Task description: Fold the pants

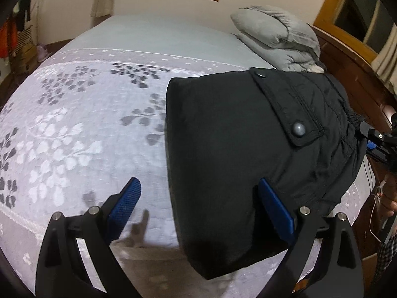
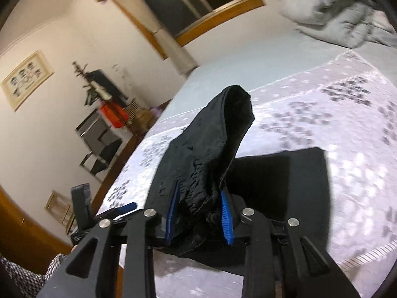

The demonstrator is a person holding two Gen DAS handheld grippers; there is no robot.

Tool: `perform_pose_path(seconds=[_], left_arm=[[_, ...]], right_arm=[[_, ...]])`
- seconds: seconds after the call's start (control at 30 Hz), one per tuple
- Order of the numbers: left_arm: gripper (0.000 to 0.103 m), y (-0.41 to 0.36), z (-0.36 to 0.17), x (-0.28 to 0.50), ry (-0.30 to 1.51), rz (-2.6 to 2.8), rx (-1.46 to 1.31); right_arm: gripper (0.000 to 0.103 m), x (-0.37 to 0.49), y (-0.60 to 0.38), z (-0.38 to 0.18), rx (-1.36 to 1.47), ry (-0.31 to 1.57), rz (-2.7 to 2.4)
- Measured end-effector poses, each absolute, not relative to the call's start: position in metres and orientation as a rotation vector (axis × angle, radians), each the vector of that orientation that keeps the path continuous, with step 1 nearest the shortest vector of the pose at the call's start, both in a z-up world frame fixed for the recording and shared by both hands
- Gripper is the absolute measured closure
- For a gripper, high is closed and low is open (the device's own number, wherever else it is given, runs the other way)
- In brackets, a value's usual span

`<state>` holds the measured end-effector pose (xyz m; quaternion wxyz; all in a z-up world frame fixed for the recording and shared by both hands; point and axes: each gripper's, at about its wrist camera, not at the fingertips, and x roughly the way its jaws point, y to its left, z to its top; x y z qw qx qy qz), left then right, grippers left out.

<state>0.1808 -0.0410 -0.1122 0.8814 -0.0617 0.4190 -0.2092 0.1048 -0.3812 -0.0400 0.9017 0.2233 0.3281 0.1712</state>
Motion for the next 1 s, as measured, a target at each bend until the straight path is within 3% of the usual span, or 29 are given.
perform_pose_path(seconds=[0.4,0.5,0.53,0.57,0.8,1.0], left_arm=[[0.008,-0.091,-0.131,0.192,0.908,-0.426,-0.006],[0.008,-0.09,-0.134,0.194,0.918,-0.414,-0.019],[0.008,-0.089,-0.134,0.195,0.92,-0.41,-0.022],[0.008,-0.088,-0.135,0.195,0.911,-0.416,-0.032],[0.008,-0.079,-0.111,0.194,0.825,-0.374,-0.072],[0.008,-0.1,-0.093,0.216,0.798,-0.37,-0.021]], right_arm=[[0.07,0.107,-0.433,-0.124,0.565,0.816,0.233],[0.058,0.106,-0.433,-0.136,0.522,0.859,0.19],[0.05,0.104,-0.434,-0.138,0.508,0.87,0.165],[0.044,0.101,-0.435,-0.138,0.498,0.874,0.155],[0.044,0.082,-0.425,-0.084,0.268,0.732,0.085],[0.044,0.121,-0.408,-0.054,0.248,0.671,0.18]])
